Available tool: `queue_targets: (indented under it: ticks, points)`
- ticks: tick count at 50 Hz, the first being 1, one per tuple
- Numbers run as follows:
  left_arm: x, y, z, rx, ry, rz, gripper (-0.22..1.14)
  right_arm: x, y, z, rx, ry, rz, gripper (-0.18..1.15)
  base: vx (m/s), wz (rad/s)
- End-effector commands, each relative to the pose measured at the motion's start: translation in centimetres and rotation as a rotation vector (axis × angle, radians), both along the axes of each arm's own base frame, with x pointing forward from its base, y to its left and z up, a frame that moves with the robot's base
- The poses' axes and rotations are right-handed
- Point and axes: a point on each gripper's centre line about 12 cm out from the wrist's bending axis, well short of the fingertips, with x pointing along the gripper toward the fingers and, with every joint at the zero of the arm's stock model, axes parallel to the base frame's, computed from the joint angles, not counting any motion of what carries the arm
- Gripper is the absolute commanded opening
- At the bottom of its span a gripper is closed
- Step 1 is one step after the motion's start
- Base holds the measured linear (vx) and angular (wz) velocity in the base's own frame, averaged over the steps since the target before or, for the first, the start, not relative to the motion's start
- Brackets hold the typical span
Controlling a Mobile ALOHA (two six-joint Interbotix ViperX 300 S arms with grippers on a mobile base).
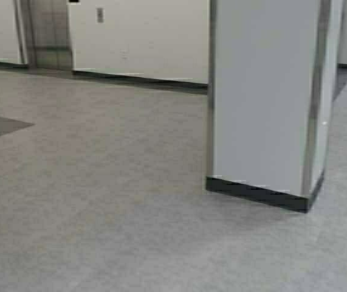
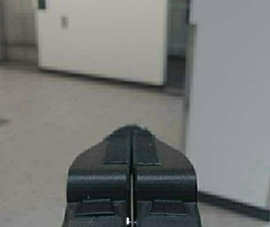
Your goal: Navigate to elevator, push the call button, then enter the elevator
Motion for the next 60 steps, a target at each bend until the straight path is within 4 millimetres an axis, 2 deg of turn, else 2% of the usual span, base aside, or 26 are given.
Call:
queue_targets:
  ticks: [1, 22, 29, 47, 60]
  points:
    - [0.3, -0.1, 0.0, 0.004, 0.003, -0.003, 0.03, 0.6, 0.1, 0.3, -0.001, 0.008, 0.008, 0.05, 0.76, 0.31]
    - [0.2, -0.1, -0.4, -0.014, 0.013, -0.007, 0.03, 1.9, 0.1, -0.9, -0.027, 0.076, 0.013, 0.05, 0.75, 0.27]
    - [0.3, -0.1, -0.3, -0.009, 0.013, -0.006, 0.03, 1.9, 0.2, -0.5, -0.024, 0.056, 0.018, 0.05, 0.76, 0.23]
    - [1.9, -0.1, -0.9, -0.022, 0.061, -0.012, 0.03, 1.5, 0.3, -1.2, -0.013, 0.057, 0.027, 0.05, 0.77, 0.34]
    - [1.5, -0.5, 0.0, -0.015, 0.015, -0.047, 0.03, 0.7, 0.3, -1.6, -0.020, 0.046, 0.023, 0.05, 0.77, 0.15]
